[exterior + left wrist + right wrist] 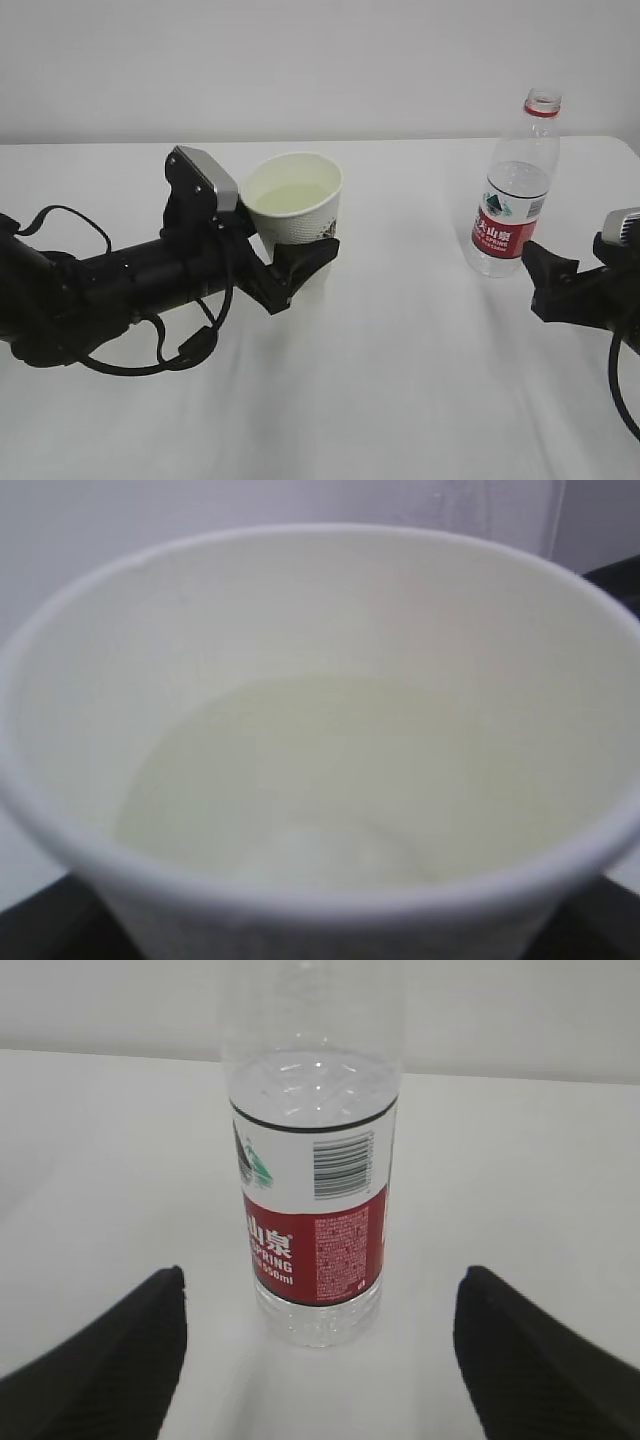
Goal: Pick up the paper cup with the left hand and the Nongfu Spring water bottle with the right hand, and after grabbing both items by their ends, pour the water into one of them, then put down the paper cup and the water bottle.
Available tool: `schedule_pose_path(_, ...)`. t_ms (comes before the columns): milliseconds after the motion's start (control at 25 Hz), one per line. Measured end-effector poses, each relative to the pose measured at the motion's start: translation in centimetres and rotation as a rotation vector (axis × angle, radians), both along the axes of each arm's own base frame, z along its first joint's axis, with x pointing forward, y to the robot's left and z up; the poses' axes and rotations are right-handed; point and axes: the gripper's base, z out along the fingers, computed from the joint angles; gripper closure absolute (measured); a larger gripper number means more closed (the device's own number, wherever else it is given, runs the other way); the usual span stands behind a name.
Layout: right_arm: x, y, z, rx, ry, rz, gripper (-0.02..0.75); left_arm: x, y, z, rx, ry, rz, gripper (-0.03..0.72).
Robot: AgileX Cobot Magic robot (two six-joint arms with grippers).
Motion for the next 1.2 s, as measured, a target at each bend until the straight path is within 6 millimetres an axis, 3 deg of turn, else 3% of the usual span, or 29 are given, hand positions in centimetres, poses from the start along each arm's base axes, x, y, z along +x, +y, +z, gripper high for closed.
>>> schedule_pose_path(640, 0.0, 0.0, 0.0, 0.002, 0.000, 0.000, 0.115, 1.4, 1.4, -0.1, -0.011, 0.025, 0.201, 0.090)
schedule_pose_path(1200, 0.0, 0.0, 0.0, 0.002, 0.000, 0.000, 0.124, 3.4, 4.9, -0.1, -0.025, 0.033, 0.345, 0.090)
